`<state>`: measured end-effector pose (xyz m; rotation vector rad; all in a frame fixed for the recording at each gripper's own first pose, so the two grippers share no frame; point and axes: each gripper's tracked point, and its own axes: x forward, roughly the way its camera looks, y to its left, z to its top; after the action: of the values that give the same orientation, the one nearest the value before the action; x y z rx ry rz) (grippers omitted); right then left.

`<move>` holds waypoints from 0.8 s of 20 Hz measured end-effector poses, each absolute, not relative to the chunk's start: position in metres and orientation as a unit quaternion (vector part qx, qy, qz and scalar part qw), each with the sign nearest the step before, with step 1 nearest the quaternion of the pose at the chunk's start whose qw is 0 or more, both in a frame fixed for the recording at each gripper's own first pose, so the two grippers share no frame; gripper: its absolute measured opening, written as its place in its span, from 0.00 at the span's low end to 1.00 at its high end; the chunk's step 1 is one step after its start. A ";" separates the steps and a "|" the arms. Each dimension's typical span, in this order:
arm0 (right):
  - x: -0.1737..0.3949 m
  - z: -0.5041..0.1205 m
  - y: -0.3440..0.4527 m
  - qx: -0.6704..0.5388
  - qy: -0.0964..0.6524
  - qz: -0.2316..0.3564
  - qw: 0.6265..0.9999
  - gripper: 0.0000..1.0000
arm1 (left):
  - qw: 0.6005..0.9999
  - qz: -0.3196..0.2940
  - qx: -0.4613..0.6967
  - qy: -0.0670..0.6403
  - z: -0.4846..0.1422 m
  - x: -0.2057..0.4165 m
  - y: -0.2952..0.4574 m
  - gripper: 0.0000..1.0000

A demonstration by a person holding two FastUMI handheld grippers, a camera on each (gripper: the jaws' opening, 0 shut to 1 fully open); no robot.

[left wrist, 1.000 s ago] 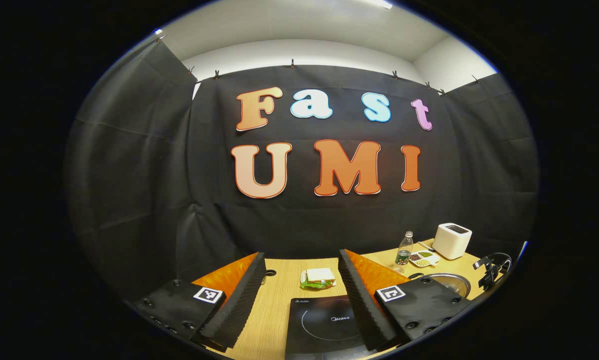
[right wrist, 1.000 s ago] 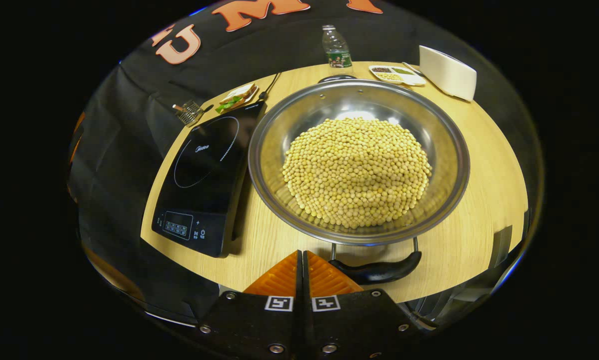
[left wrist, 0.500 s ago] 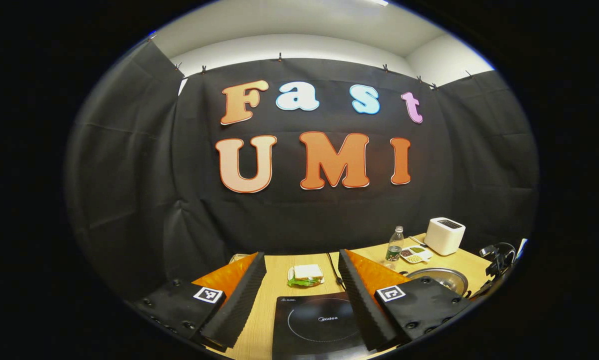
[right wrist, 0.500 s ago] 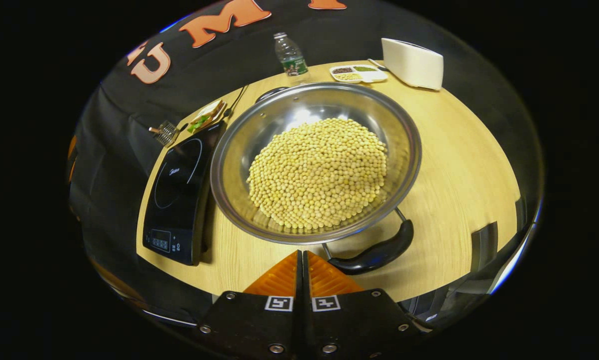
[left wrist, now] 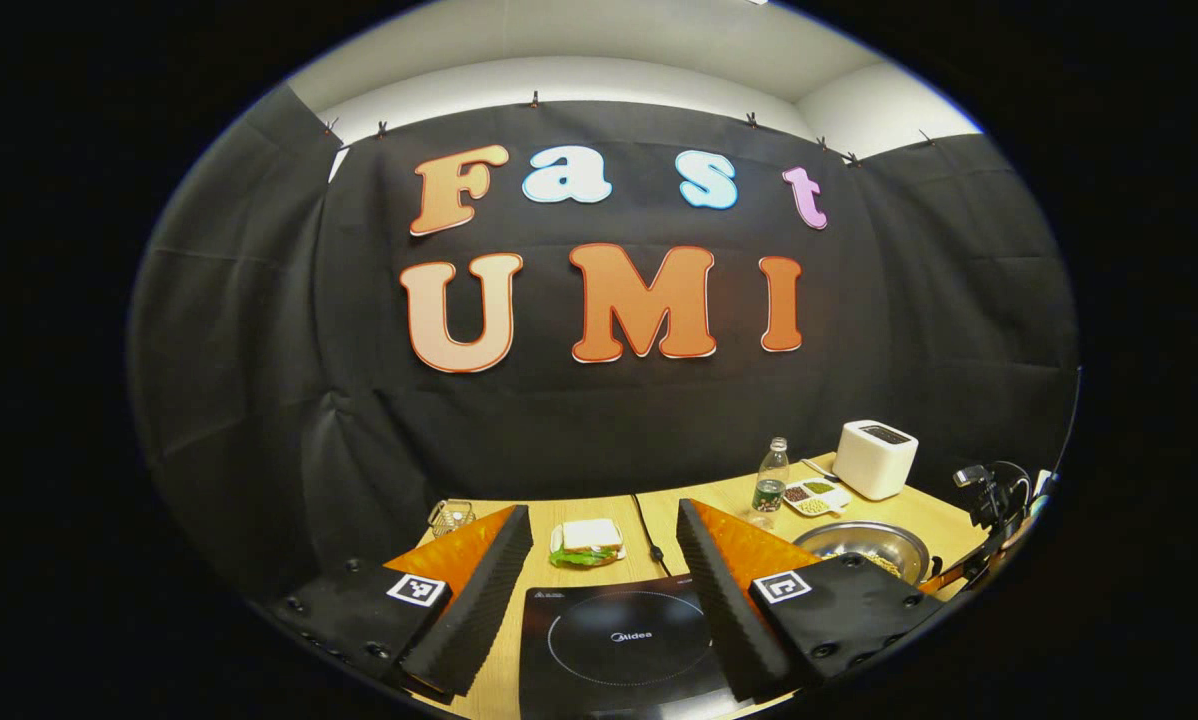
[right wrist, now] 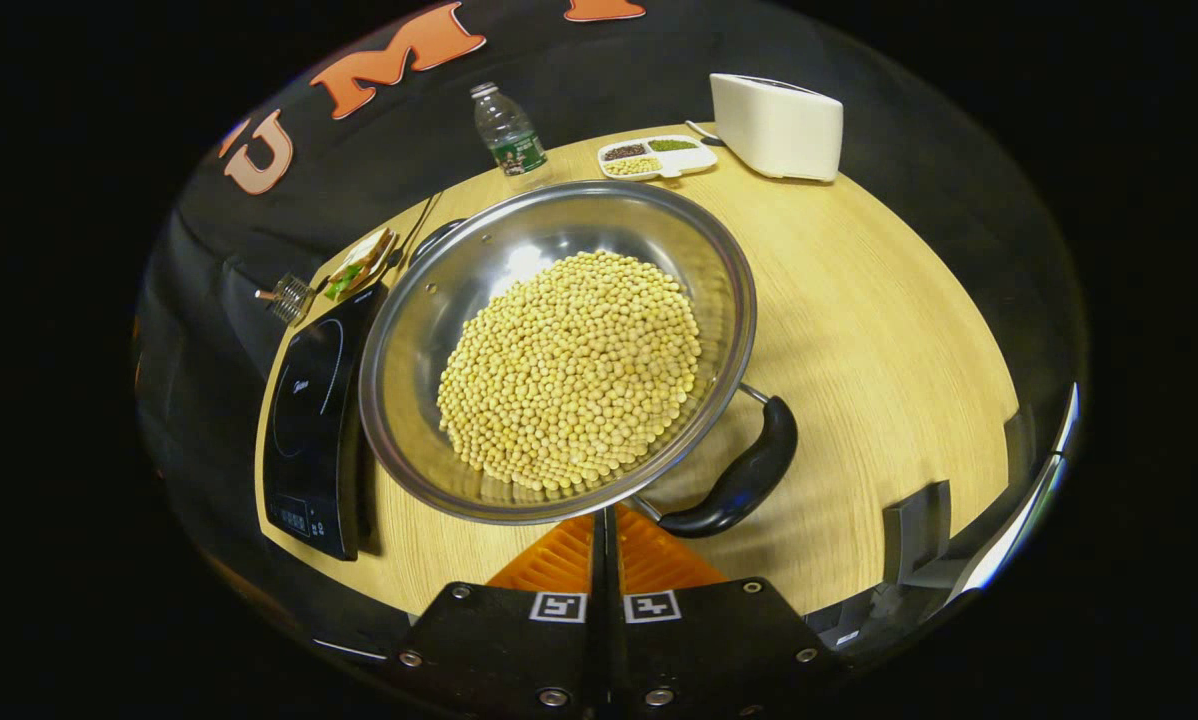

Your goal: First push the handle of the pot to place it horizontally, then grasp the pot with both hands and set it on the induction cooktop.

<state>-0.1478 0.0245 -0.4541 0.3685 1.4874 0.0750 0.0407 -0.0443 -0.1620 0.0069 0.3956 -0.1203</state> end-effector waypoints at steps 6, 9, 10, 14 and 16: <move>-0.136 -0.482 -0.015 0.144 0.689 -0.004 0.711 0.00 | 0.973 -0.071 0.012 0.218 -0.180 0.046 -0.055 0.96; -0.134 -0.492 -0.031 0.157 0.698 -0.021 0.699 0.00 | 0.972 -0.077 0.021 0.222 -0.185 0.048 -0.059 0.97; -0.130 -0.494 -0.036 0.154 0.697 -0.025 0.700 0.00 | 0.971 -0.078 0.022 0.223 -0.187 0.050 -0.059 0.97; -0.111 -0.497 -0.052 0.144 0.695 -0.036 0.703 0.00 | 0.970 -0.080 0.028 0.230 -0.198 0.054 -0.062 0.97; -0.103 -0.498 -0.059 0.137 0.696 -0.042 0.704 0.00 | 0.968 -0.082 0.029 0.235 -0.204 0.055 -0.064 0.97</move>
<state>-0.1028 -0.0594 -0.4985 0.3046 1.5470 -0.0928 0.0548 -0.0641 -0.2043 0.0588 0.4755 -0.1666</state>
